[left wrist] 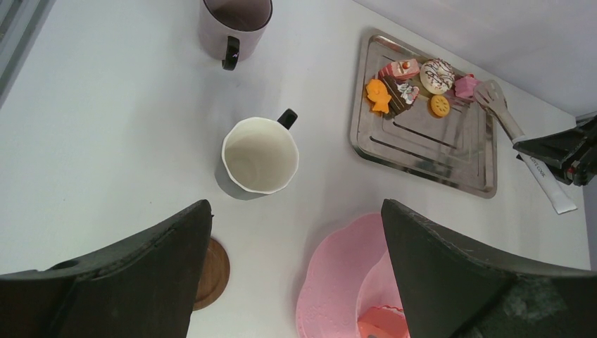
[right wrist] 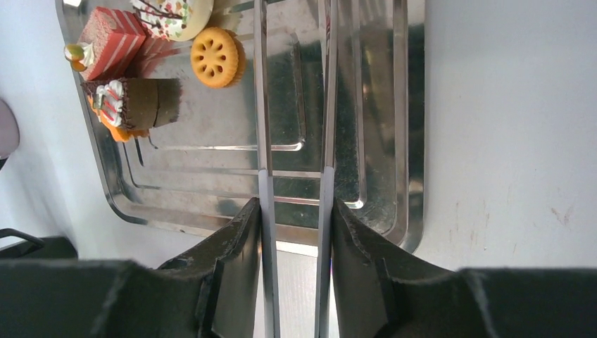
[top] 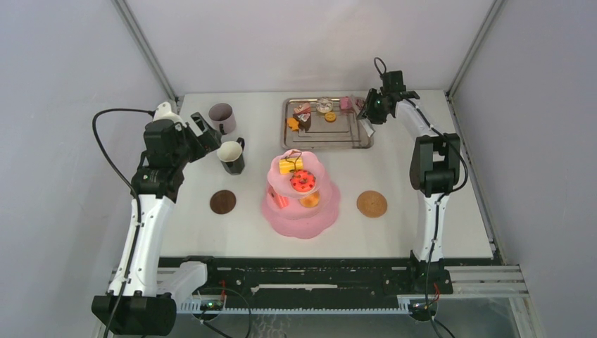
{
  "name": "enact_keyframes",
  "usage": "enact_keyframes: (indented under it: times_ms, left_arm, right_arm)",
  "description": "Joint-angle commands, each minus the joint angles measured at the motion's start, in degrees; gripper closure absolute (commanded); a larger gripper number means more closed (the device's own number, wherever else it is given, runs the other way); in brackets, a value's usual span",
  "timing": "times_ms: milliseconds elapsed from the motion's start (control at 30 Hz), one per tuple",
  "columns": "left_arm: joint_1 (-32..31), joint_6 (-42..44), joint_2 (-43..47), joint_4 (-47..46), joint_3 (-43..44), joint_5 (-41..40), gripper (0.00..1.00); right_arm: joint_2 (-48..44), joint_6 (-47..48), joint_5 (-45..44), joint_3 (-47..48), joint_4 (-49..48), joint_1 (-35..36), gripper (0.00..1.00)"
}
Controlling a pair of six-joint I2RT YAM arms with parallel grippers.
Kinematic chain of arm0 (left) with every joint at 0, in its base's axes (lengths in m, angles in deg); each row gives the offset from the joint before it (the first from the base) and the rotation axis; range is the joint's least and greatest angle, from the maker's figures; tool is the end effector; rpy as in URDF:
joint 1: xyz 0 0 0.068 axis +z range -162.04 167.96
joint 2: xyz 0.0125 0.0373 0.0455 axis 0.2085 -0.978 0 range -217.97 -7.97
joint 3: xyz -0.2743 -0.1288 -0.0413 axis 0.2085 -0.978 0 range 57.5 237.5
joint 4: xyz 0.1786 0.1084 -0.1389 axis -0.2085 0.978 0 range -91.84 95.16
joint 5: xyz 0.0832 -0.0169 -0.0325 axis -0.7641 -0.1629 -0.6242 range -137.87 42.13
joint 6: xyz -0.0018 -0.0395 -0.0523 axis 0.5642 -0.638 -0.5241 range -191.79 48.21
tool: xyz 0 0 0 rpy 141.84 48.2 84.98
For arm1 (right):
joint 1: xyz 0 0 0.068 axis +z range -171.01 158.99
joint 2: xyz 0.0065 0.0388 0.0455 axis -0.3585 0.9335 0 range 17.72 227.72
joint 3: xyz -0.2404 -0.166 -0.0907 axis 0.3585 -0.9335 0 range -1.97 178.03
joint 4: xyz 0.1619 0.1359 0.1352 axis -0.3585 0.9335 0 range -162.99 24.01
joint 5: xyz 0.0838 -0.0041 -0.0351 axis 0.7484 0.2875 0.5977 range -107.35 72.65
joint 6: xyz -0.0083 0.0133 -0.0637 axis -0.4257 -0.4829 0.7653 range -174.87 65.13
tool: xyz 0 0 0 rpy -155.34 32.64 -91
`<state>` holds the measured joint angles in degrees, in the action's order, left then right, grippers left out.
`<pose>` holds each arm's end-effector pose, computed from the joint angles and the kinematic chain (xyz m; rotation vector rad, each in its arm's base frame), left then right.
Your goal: Serve the afternoon tea
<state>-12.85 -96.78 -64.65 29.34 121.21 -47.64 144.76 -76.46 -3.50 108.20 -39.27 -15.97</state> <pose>0.1955 -0.0030 0.3993 -0.4173 1.9605 -0.2937 0.5164 0.0580 0.2451 0.2502 2.4710 0.4978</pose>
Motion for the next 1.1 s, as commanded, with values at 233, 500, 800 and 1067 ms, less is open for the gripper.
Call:
enact_keyframes:
  times_ms: [233,500,800,1067]
  left_arm:
    - [0.5,0.3,0.5,-2.1,4.1,0.8,0.06]
    - [0.6,0.0,1.6,-2.1,3.5,1.7,0.06]
    - [0.6,-0.2,5.1,-2.2,1.9,2.3,0.06]
    - [0.6,-0.1,7.4,-1.3,0.7,2.1,0.06]
  right_arm:
    - [-10.6,-0.6,-0.2,-7.0,-3.9,-0.3,1.00]
    - [-18.4,-0.4,-0.7,-14.4,-5.7,-0.3,1.00]
    - [-27.0,0.2,-1.6,-24.3,-7.1,-0.4,1.00]
    - [-24.5,4.7,-2.3,-21.5,-2.2,-0.8,0.96]
